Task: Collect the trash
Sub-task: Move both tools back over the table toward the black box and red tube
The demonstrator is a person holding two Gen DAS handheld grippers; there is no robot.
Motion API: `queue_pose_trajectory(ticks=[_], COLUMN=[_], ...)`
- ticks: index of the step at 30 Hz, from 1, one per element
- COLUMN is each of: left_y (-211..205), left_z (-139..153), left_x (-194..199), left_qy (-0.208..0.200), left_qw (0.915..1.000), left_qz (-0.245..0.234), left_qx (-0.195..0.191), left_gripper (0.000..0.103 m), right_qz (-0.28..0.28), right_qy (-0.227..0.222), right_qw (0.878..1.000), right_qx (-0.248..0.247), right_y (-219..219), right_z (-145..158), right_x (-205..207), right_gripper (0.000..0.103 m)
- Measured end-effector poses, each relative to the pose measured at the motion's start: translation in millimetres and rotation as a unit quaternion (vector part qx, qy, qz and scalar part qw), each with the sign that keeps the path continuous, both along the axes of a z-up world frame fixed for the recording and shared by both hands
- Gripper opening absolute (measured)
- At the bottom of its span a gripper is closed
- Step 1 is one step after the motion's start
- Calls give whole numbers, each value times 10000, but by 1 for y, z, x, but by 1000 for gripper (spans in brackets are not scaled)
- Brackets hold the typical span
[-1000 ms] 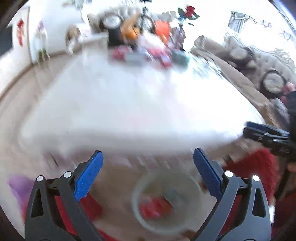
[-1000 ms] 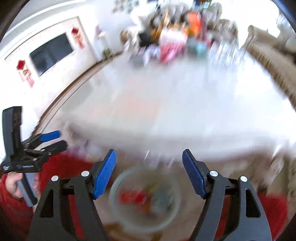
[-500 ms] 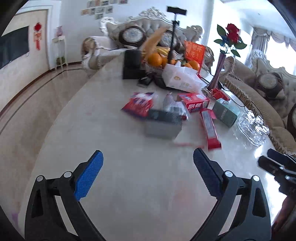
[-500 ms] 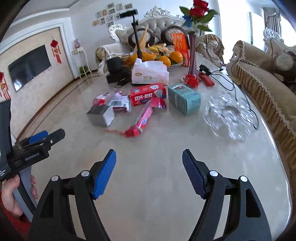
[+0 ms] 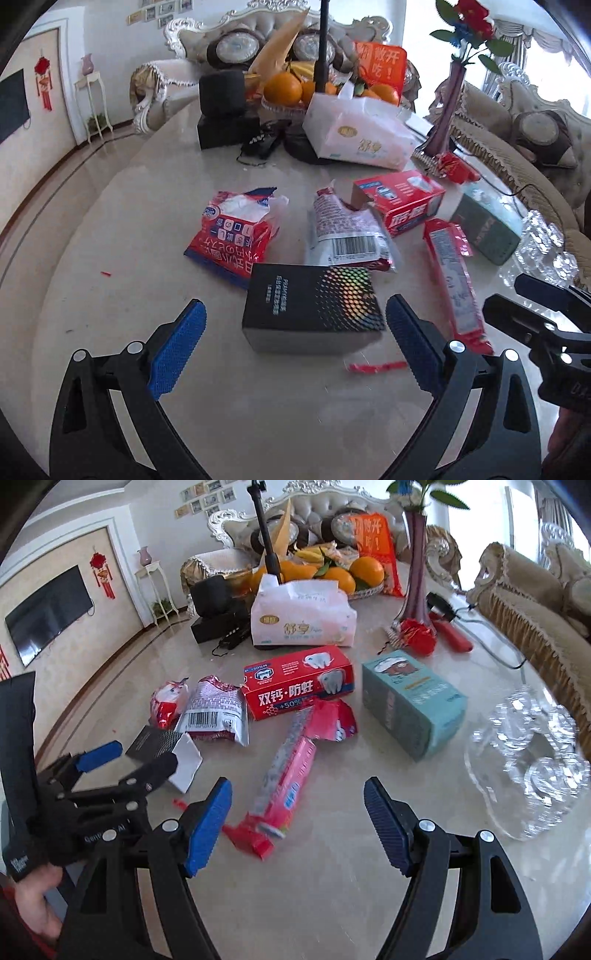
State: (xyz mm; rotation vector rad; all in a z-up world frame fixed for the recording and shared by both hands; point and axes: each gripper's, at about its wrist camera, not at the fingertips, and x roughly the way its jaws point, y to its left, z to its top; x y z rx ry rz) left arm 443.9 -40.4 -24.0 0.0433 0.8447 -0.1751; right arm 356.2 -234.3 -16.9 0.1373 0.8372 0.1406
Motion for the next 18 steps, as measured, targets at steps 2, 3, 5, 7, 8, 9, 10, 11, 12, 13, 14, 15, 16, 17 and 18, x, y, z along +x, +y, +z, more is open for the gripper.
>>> queue_pose_trajectory(ticks=[2, 3, 5, 7, 8, 9, 10, 11, 12, 13, 14, 15, 16, 17, 18], left_y=[1, 0, 1, 2, 4, 6, 8, 10, 11, 10, 9, 9, 7, 7, 8], left_z=[-4, -6, -10, -14, -16, -17, -19, -20, -22, -22, -24, -24, -25, -25, -25], left_x=[5, 7, 11, 15, 17, 19, 21, 22, 24, 23, 24, 24, 25, 24, 24], left_qy=[46, 81, 207, 277, 354, 420, 463, 515, 564, 560, 587, 590, 597, 598, 592], left_qw=[9999, 9999, 9996, 9991, 9988, 9987, 9986, 9984, 9981, 9980, 9977, 9977, 9975, 9974, 9975], left_qz=[46, 58, 92, 192, 232, 241, 236, 236, 245, 245, 235, 198, 172, 159, 159], left_qx=[86, 130, 188, 269, 248, 180, 112, 58, 81, 155, 230, 279, 342, 364, 348], left_gripper=[95, 95, 95, 95, 95, 95, 95, 95, 95, 95, 95, 95, 95, 95, 92], right_qz=[-27, -24, -11, -40, -38, -25, -11, 12, 63, 92, 113, 139, 147, 141, 118], right_qy=[116, 153, 247, 306, 329, 314, 293, 314, 316, 317, 326, 336, 339, 339, 325], right_qw=[9999, 9998, 9994, 9988, 9985, 9981, 9976, 9972, 9967, 9965, 9964, 9964, 9965, 9963, 9959], right_qx=[-70, -119, -260, -392, -447, -535, -629, -681, -744, -764, -773, -765, -752, -771, -838], right_y=[5, 8, 15, 18, 19, 21, 22, 22, 23, 22, 22, 21, 20, 20, 20], right_z=[-7, -10, -18, -22, -23, -24, -24, -26, -26, -25, -26, -25, -25, -25, -25], right_x=[8, 12, 19, 22, 24, 25, 24, 25, 23, 22, 22, 20, 19, 20, 21], right_gripper=[70, 70, 70, 70, 70, 70, 70, 70, 70, 69, 69, 69, 68, 64, 53])
